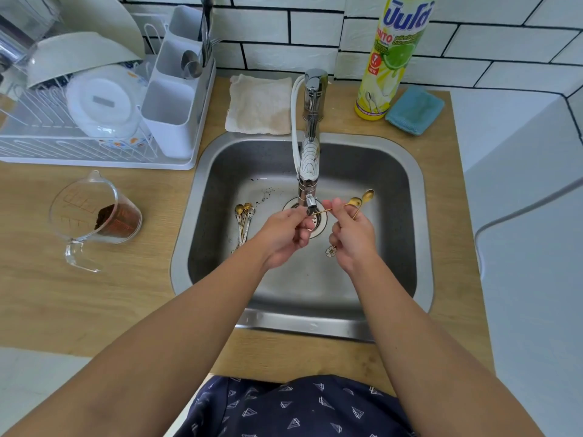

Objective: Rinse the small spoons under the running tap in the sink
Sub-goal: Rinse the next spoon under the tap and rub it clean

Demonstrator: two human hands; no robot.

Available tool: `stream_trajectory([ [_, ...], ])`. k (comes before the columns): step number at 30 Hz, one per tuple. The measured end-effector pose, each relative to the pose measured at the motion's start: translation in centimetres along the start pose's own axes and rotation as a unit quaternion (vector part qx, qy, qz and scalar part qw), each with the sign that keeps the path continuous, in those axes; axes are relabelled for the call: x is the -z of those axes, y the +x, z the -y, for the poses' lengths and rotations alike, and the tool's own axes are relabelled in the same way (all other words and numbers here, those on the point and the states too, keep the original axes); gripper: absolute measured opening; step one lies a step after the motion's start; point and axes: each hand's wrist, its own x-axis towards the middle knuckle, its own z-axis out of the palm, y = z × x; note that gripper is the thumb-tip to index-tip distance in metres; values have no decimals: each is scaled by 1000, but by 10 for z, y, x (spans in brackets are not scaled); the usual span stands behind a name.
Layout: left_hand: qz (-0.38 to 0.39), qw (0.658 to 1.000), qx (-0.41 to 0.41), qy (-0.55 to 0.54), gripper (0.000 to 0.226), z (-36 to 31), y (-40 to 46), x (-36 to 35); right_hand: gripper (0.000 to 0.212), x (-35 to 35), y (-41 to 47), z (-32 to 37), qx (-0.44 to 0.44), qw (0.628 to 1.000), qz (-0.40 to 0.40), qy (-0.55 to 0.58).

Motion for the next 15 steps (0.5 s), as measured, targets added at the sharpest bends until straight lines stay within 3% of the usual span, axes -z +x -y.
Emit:
stream_trajectory([
  [2,26,996,31,-74,15,-1,-3,2,9,2,2,4,-2,999,31,8],
  [5,32,993,9,-116,7,0,-6,4,10,3,5,7,6,1000,22,-16],
  [9,0,990,-76,122,3,6,-7,-2,18,0,9,5,18,999,-34,-20],
  [13,-110,937,-140,301,23,6,0,0,18,-6,7,2,13,999,-43,-19],
  [15,-114,917,-145,355,32,7,1,4,17,-6,7,3,9,999,-49,-13],
])
